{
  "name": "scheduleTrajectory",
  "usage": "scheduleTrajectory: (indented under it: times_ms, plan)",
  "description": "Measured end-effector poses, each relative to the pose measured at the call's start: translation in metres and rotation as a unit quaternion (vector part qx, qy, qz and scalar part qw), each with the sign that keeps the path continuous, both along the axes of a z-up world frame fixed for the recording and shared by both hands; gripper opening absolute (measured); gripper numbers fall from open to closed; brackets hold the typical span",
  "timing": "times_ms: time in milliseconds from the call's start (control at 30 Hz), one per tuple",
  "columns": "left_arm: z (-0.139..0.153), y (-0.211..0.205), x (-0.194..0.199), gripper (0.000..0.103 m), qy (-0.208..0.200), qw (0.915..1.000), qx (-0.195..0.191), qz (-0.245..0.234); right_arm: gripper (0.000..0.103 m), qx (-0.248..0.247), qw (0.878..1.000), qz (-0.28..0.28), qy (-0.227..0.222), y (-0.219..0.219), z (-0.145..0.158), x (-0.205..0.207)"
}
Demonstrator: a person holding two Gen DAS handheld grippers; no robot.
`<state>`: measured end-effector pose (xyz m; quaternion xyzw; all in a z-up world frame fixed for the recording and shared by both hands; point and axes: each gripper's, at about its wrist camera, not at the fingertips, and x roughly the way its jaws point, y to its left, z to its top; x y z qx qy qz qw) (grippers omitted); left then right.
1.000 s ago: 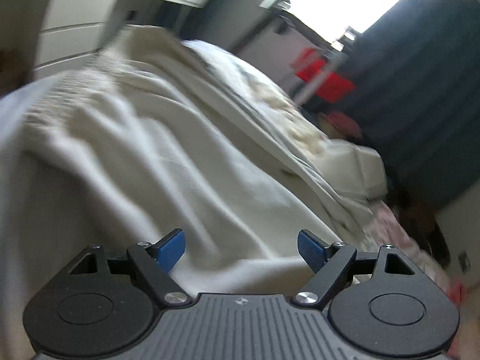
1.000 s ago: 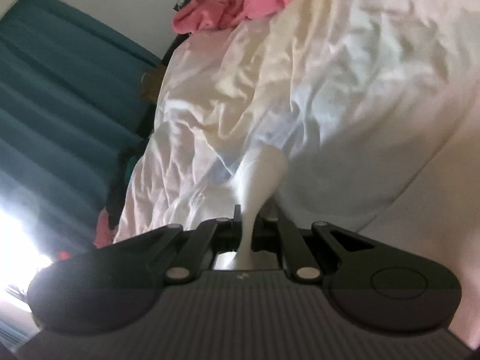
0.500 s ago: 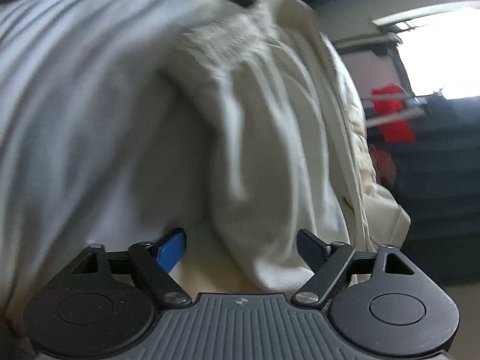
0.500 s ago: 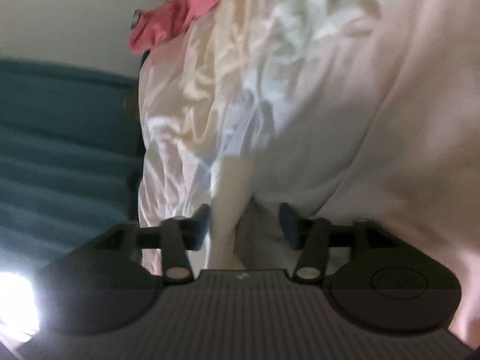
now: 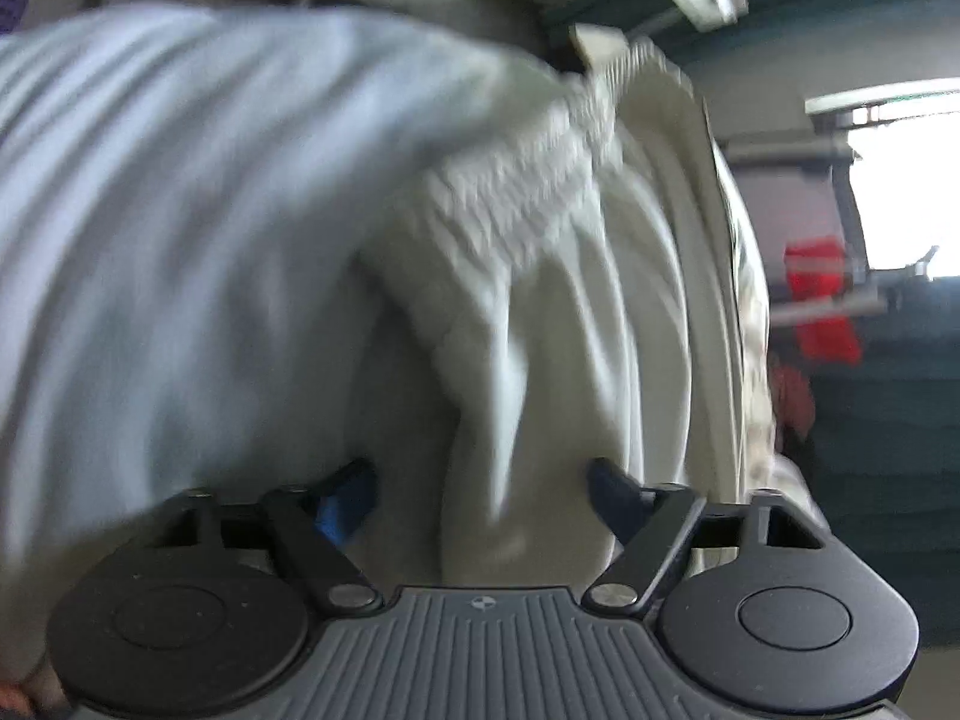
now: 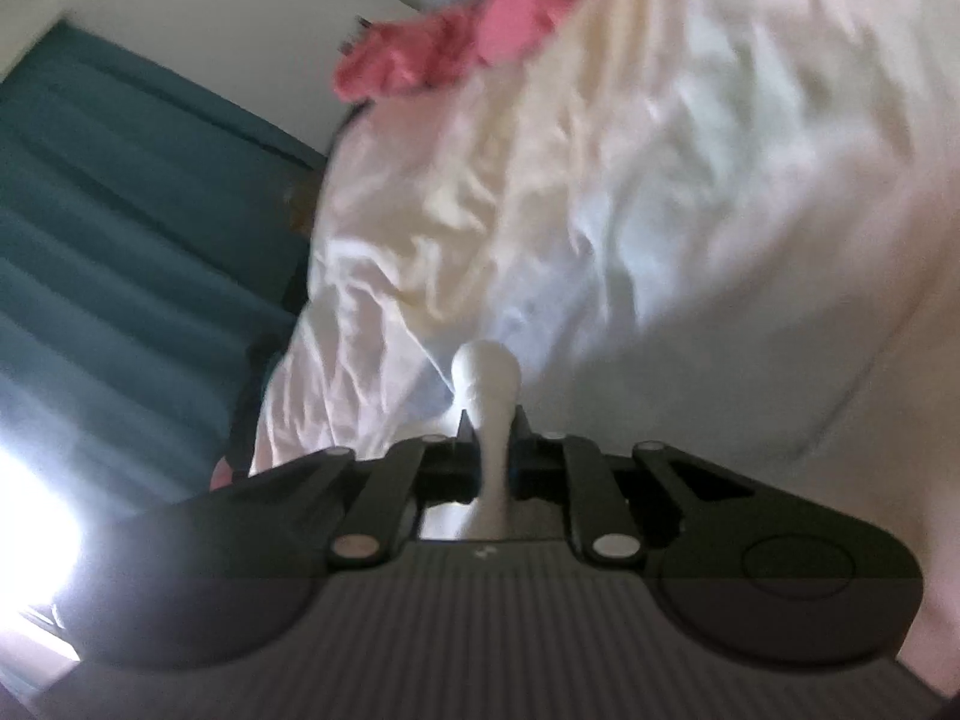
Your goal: Fold clothes
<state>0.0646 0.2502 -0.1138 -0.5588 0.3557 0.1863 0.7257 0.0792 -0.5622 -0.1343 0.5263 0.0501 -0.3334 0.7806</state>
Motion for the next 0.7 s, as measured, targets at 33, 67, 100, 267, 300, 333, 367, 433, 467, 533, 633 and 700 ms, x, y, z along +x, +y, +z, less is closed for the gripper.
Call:
scheduleTrajectory:
  times_ms: [33, 67, 100, 267, 300, 333, 367, 433, 467, 533, 633, 700]
  plan:
    - [0.002, 0.002, 0.002, 0.055, -0.003, 0.9999, 0.009, 0.008, 0.011, -0.008, 1.000, -0.003, -0.002, 0.001, 0.004, -0.001]
    - [0.006, 0.005, 0.004, 0.035, -0.011, 0.9998, 0.017, 0.008, 0.011, -0.011, 1.000, -0.006, -0.006, 0.001, 0.008, -0.002]
    - [0.009, 0.007, 0.006, 0.022, -0.018, 0.9995, 0.025, 0.008, 0.010, -0.013, 1.000, -0.009, -0.010, 0.002, 0.012, -0.003]
    - [0.052, 0.037, -0.004, 0.002, -0.063, 0.9954, 0.071, 0.014, 0.010, -0.037, 0.999, -0.031, -0.017, 0.005, 0.032, -0.019]
    - [0.063, 0.044, -0.009, 0.002, -0.074, 0.9945, 0.073, 0.016, 0.010, -0.038, 0.998, -0.036, -0.029, 0.006, 0.035, -0.025]
    - [0.074, 0.051, -0.014, 0.002, -0.085, 0.9934, 0.075, 0.017, 0.010, -0.038, 0.998, -0.042, -0.041, 0.006, 0.038, -0.031]
    - [0.084, 0.058, -0.018, 0.002, -0.096, 0.9925, 0.073, 0.019, 0.010, -0.041, 0.997, -0.047, -0.048, 0.007, 0.041, -0.037]
    - [0.098, 0.071, -0.031, 0.002, -0.103, 0.9925, 0.063, 0.021, 0.010, -0.063, 0.996, -0.058, -0.021, 0.010, 0.046, -0.042]
    - [0.102, 0.073, -0.037, 0.002, -0.101, 0.9925, 0.065, 0.022, 0.010, -0.059, 0.996, -0.067, -0.008, 0.011, 0.045, -0.046]
    - [0.102, 0.080, -0.048, 0.002, -0.092, 0.9931, 0.069, 0.019, 0.010, -0.022, 0.995, -0.093, 0.015, 0.010, 0.040, -0.055]
    - [0.087, 0.093, -0.069, 0.002, -0.072, 0.9950, 0.069, 0.009, 0.010, 0.013, 0.993, -0.105, 0.059, 0.011, 0.029, -0.065]
    - [0.070, 0.096, -0.073, 0.003, -0.044, 0.9937, 0.102, -0.013, 0.011, 0.016, 0.990, -0.093, 0.106, 0.011, 0.021, -0.062]
